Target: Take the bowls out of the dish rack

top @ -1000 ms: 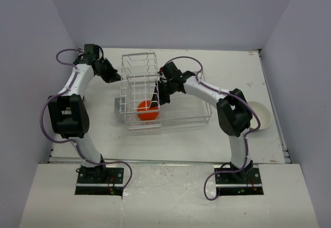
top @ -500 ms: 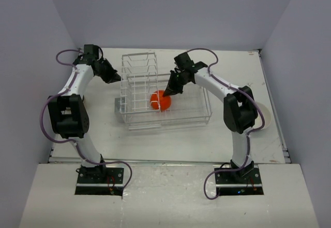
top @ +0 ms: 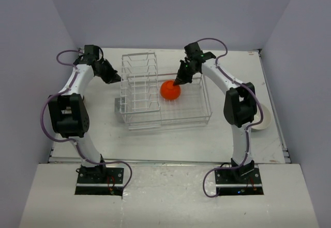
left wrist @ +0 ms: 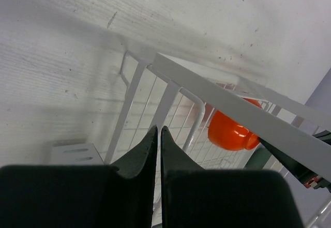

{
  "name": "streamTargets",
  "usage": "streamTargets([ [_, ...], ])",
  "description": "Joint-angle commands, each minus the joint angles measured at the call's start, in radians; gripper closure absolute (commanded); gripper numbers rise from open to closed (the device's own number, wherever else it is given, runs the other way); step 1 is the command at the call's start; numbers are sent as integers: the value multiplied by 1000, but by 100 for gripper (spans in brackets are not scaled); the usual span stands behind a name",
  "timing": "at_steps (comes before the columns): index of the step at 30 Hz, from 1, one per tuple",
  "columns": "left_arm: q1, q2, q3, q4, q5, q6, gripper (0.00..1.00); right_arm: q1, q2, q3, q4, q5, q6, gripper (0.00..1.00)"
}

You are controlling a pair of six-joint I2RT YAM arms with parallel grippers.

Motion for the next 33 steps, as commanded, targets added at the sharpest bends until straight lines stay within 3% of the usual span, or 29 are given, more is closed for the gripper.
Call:
streamTargets([
  [1,8,13,11,16,27,1,96,-23,46,39,-79,76,-63,100],
  [7,8,20,9,19,28,1,96,-43,118,206,-152,44,-123,100],
  [12,8,20,-1,24,27,6,95,-42,-29,78,-26,61,-131,100],
  [16,8,15,-6,33,28,3,95,-42,-144,73,-33,78,-129,96],
  [19,8,13,-4,38,25,3,95,-42,-219,52,-39,90,-125,84],
  [24,8,0,-6,50,24,-2,95,-42,-296,-17,-33,28,-72,39],
  [25,7,-7,-6,52,21,-2,95,-40,-322,-74,-18,8,-63,35],
  [27,8,-14,-4,52,4,3,95,-39,-345,-169,41,-17,-31,27],
  [31,7,-54,0,20,-64,21,94,-39,-360,-247,96,-66,-9,25],
  [33,8,-75,-3,12,-110,23,88,-37,-356,-254,87,-65,-17,25],
])
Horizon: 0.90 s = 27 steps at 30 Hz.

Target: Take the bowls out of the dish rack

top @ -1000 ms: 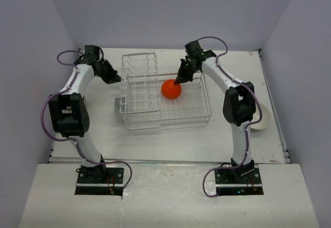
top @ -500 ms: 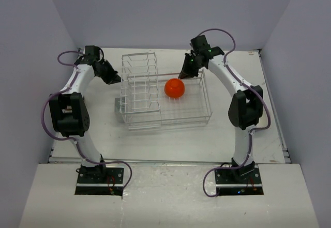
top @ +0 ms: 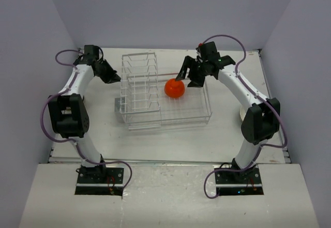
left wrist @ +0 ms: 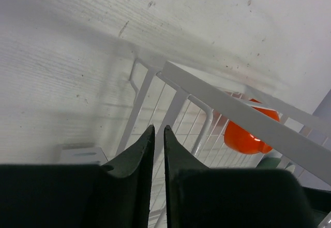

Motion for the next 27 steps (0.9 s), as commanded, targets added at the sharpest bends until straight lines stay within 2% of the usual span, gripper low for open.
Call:
streamTargets([
  [1,9,-98,-3,2,-79,19,86,1,-2,-18,41,-46,17,25],
  [2,12,-104,-9,2,-87,19,81,1,-2,-21,41,-46,17,25],
  [4,17,-112,-7,-9,-90,19,78,1,3,-21,37,-48,17,25],
  [9,23,-146,-24,-10,-99,11,77,-2,52,-21,35,-59,57,22],
  [10,23,-156,-27,-10,-97,11,77,-2,61,-26,43,-62,68,18],
  [12,23,-163,-44,-10,-91,9,77,-2,72,-76,75,-68,132,4],
  [17,23,-187,-89,0,-71,5,77,3,24,-314,427,-106,382,1],
  [19,20,-190,-98,3,-67,5,77,14,1,-402,550,-64,431,1],
  [24,19,-196,-99,17,-44,0,78,58,-80,-545,734,55,542,1],
  [25,18,-196,-101,23,-41,-1,78,64,-86,-569,842,65,577,1],
  [27,15,-196,-98,33,-35,-4,78,80,-86,-592,883,84,599,1],
])
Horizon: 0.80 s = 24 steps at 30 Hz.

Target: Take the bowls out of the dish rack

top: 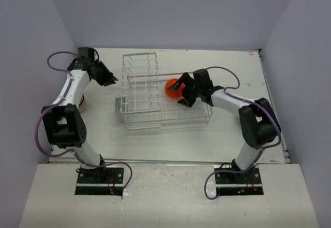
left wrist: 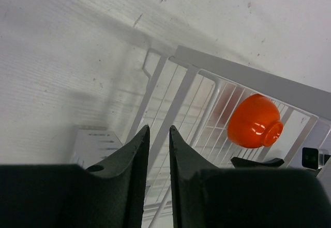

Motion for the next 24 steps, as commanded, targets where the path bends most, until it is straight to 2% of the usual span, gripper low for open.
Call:
streamTargets([
  [1,-3,-44,0,39,30,-2,78,22,-55,-25,217,105,118,1],
  [6,-6,-53,-1,43,36,-1,78,72,-84,4,165,255,113,1],
  [9,-7,-66,-16,52,36,1,78,108,-91,22,115,362,164,1],
  [12,-7,-85,-35,77,42,1,78,155,-81,59,32,486,239,1],
  [16,-7,-113,-52,98,28,12,77,218,-81,59,-43,620,426,1],
  [22,-7,-115,-56,106,37,21,77,249,-94,-5,13,740,567,1],
  [24,-9,-116,-69,115,48,19,77,250,-117,-62,103,763,557,1],
])
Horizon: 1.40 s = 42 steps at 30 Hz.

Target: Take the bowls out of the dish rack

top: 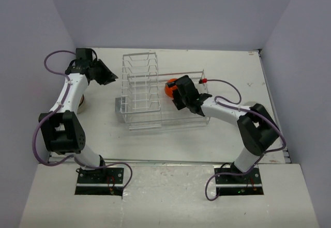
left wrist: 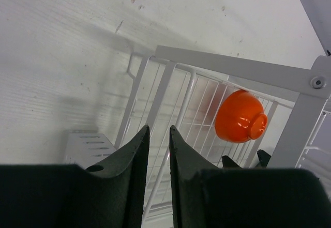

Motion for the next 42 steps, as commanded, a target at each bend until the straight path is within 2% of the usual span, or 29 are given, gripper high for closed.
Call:
streamTargets([
  [1,-6,-34,-21,51,30,17,77,-1,-71,-58,74,155,64,1],
  [7,-6,-46,-32,56,31,9,77,4,-132,-172,136,187,95,1],
  [12,-15,-61,-49,96,43,17,77,7,-123,-173,156,223,63,1],
  [21,-17,-114,-133,128,57,4,77,30,-40,-141,173,293,173,1],
  [27,-18,-111,-135,142,80,0,77,58,15,-97,126,321,227,1],
  [42,-18,-104,-159,168,113,-8,77,59,35,-199,204,342,248,1],
])
